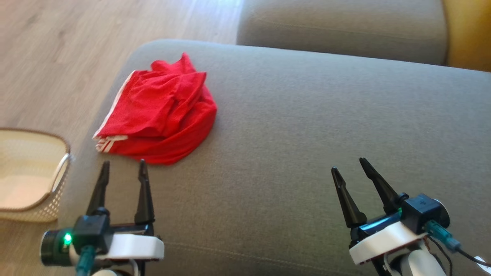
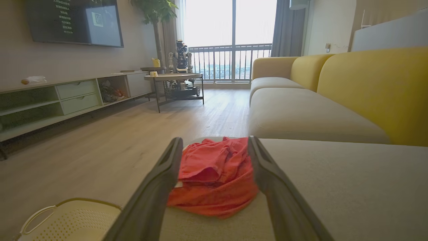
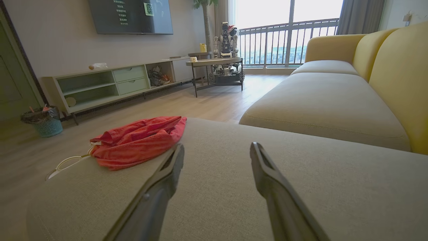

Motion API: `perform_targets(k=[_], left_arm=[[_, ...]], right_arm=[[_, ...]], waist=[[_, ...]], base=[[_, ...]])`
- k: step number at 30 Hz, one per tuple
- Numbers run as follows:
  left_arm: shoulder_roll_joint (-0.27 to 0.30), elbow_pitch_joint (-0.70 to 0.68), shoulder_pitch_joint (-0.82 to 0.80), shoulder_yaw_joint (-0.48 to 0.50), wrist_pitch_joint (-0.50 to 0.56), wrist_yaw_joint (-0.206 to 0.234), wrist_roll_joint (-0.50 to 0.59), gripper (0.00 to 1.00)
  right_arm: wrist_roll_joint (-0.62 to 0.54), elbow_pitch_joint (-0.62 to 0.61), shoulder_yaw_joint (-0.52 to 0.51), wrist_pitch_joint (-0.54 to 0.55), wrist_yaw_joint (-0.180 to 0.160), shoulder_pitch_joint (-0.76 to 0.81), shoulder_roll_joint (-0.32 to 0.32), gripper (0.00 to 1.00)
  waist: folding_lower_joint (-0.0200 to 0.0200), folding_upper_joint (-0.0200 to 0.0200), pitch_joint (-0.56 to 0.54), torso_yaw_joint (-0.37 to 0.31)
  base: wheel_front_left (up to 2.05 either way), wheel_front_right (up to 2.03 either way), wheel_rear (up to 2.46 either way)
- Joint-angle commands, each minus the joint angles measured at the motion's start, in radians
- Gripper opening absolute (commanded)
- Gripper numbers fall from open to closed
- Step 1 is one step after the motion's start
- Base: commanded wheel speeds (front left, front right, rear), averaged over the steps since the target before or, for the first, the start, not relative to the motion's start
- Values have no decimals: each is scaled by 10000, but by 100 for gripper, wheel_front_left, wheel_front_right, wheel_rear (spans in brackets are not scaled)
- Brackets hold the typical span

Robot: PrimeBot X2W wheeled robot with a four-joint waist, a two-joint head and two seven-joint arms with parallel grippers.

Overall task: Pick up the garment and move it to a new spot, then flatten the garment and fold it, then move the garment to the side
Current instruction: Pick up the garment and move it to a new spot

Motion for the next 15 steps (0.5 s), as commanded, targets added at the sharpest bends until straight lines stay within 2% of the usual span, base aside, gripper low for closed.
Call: perform_targets(k=[1, 9, 15], left_arm=[[-72, -475, -450, 452, -90, -5, -119, 100], [83, -429, -1843, 964, -90, -414, -250, 100], [688, 1441, -4397, 1266, -49, -1030, -406, 100]], right_arm=[[-53, -376, 203, -93, -2, -382, -87, 100], [-404, -552, 141, -93, -2, -696, -87, 100], [-802, -682, 42, -93, -2, -1155, -87, 100]], waist=[[0, 0, 247, 199], [0, 0, 1029, 204], [0, 0, 2054, 52]], base=[[0, 0, 0], [0, 0, 0], [0, 0, 0]])
